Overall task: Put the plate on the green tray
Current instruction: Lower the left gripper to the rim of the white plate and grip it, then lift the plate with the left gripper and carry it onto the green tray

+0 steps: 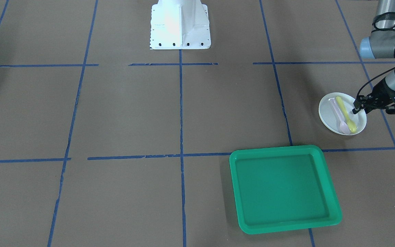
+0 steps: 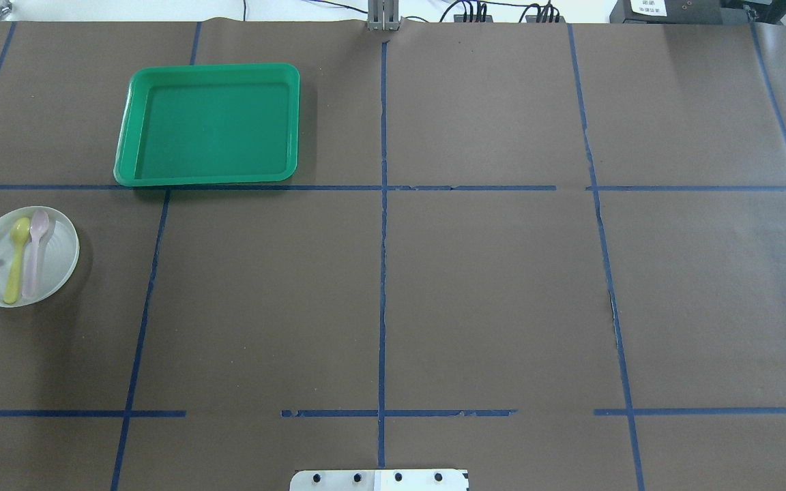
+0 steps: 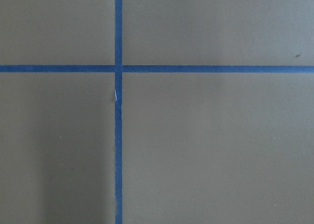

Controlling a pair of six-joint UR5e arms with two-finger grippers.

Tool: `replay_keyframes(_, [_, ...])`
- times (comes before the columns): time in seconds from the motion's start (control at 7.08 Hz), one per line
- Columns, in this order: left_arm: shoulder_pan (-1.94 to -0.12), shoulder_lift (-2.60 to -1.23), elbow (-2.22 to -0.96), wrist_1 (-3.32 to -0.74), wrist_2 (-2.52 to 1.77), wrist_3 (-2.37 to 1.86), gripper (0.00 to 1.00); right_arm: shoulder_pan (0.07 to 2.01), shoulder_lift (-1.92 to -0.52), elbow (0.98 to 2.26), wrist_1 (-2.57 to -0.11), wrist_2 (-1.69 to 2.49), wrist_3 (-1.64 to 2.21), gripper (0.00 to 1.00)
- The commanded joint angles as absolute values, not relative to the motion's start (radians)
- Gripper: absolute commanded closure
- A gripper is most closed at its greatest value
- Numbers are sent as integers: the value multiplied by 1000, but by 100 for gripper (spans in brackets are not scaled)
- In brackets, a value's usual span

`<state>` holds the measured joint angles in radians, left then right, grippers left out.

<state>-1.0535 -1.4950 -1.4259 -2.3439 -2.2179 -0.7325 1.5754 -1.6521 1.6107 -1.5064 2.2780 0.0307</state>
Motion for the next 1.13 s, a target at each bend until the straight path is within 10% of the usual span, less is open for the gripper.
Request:
replay_keyframes(0.0, [-1054,-1494,-1422,-2344,-2218,-721,66,1575,-1652,1611,-1506,2278,31,0])
replay_keyframes(0.28, [-1057,-1494,-1433,-2342,-2223,-721,100,1575,-1652,1611,-1506,2278,31,0])
replay_keyframes(0.99, [-1195,-1490,-1453,-2326,-2536,-652,100,1575,-1652,1612,-1506,2278,29,0])
